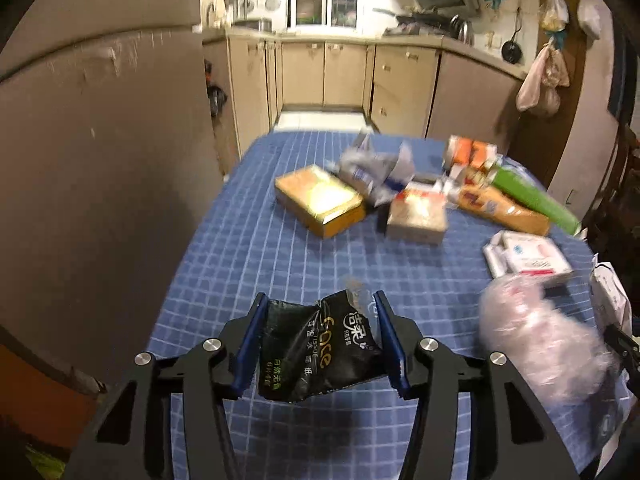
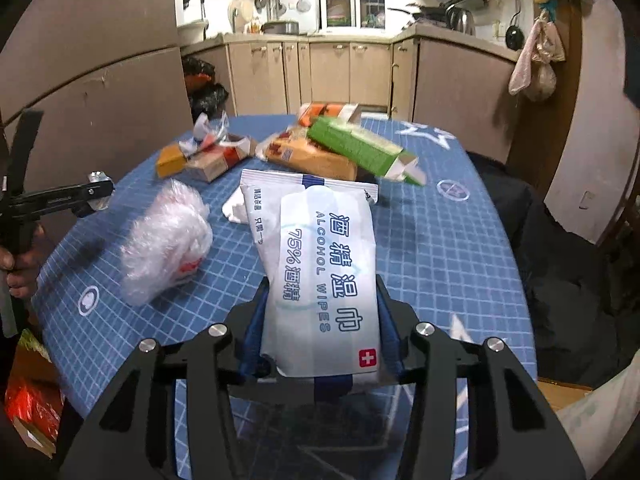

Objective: Collect trash
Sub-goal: 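Carry the black bag and wipes pack with both grippers over the bucket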

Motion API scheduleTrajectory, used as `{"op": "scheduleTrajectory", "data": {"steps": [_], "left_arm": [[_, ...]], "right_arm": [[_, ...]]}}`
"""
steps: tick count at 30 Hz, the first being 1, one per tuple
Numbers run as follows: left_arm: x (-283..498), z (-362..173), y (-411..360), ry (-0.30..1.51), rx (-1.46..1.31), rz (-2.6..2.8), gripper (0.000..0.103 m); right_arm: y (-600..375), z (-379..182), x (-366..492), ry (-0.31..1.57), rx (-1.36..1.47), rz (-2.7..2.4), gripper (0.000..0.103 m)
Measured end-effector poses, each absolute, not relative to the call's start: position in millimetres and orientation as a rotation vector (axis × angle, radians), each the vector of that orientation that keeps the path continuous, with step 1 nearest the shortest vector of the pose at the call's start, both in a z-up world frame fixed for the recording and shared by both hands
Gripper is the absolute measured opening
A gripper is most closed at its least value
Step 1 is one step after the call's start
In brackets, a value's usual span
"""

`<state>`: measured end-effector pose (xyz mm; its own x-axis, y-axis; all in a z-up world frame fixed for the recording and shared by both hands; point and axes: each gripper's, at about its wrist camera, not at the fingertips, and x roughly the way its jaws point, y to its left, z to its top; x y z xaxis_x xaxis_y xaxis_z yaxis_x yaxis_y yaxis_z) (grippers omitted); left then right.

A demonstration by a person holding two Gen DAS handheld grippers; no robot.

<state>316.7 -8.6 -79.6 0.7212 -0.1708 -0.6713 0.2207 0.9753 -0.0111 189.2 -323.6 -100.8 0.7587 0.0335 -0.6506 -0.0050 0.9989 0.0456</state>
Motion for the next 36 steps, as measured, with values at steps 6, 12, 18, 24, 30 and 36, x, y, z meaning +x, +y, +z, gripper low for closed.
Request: {"op": "scheduleTrajectory", "data": {"steps": [6,12,18,24,30,36], "left_arm": [[289,-34,-45,0.643,0.095,-0.288,0.054],[260,-12,-119,0.585,0.163,-0.409,0.054],[229,1,-205,0.552,0.209,-0.548,0.054],[197,7,-287,0.516,0.257,-0.667,0.054],[163,4,-354,0.506,0.303,-0.773,0.054],[130,-1,-410,0.495,0.356,-0.848,0.054]], "right_arm": [[-332,-80,168,0.657,0.043,0.004,0.046],[-357,-51,135,0.590,0.052,-0.056,0.046],[-403,-23,94,0.522,0.073,-0.179,0.046],[-457,-3,45,0.474,0.079,-0.331,0.046],[-500,5,3,0.449,0.100,-0.453,0.046],[-533,4,-27,0.442,0.116,-0.534,0.046]]}}
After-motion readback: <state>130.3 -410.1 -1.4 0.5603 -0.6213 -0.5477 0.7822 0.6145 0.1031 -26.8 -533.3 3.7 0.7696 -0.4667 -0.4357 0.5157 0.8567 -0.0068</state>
